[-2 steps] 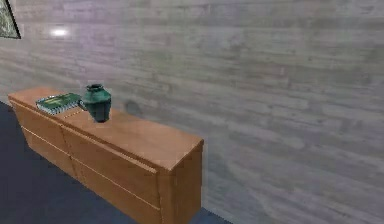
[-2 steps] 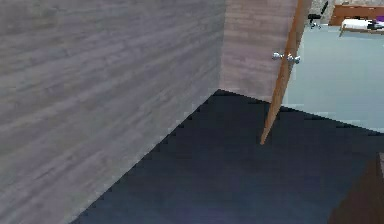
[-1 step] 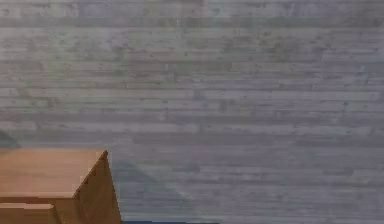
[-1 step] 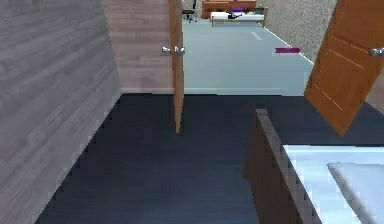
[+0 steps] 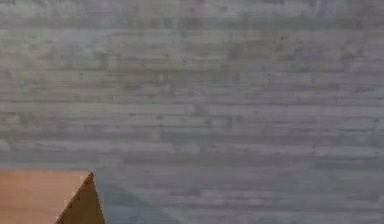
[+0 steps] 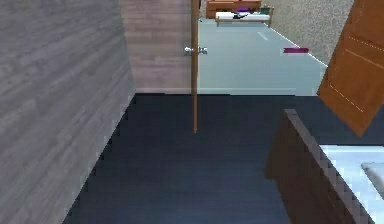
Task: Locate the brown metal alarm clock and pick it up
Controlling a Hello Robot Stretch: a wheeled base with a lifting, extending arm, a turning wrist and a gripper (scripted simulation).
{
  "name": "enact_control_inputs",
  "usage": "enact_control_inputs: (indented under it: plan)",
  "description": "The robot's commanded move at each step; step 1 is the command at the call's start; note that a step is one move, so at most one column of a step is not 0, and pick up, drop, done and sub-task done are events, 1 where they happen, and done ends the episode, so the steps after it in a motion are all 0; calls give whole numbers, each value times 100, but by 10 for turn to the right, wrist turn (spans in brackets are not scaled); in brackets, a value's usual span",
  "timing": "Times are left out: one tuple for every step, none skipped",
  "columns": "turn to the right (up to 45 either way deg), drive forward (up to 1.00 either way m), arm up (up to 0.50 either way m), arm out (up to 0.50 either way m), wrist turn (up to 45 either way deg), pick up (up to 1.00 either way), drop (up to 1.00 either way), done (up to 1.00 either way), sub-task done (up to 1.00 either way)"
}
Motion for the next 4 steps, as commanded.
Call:
enact_control_inputs:
  plan:
    - [-450, 0, 0, 0, 0, 0, 0, 0, 0]
    - [-450, 0, 0, 0, 0, 0, 0, 0, 0]
    - [-420, 0, 0, 0, 0, 0, 0, 0, 0]
    - [0, 20, 0, 0, 0, 0, 0, 0, 0]
